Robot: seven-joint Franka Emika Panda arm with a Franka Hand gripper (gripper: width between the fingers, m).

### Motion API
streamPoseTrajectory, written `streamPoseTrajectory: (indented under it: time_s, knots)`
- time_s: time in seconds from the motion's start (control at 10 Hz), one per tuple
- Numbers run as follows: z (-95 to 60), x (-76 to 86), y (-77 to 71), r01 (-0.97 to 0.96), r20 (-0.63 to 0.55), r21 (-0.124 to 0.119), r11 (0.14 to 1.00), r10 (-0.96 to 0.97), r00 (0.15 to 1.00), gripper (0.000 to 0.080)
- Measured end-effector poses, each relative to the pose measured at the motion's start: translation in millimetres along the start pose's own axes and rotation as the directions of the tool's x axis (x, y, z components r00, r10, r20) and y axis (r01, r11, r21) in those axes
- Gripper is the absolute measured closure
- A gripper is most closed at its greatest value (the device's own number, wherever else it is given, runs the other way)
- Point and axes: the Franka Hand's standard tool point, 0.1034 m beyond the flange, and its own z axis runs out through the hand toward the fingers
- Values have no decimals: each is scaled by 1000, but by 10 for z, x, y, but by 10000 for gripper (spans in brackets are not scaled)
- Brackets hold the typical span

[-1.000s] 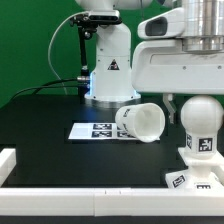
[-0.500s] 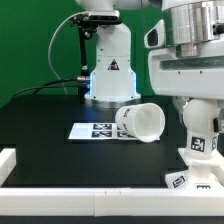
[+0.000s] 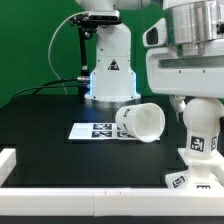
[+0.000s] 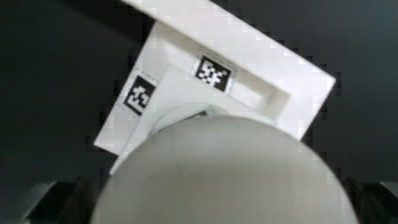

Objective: Assemble lamp

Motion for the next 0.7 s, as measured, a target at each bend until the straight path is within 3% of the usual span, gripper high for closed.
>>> streamPoseTrajectory:
  time_s: [0.2,0.6,0.7]
  knots:
    - [-62,17,-25,328,7,-3,945,-328,945,104]
    - [-55,17,-15,573,9,-3,820,-573,820,101]
    - [-53,21,-16,691,-3,-21,723,-691,723,101]
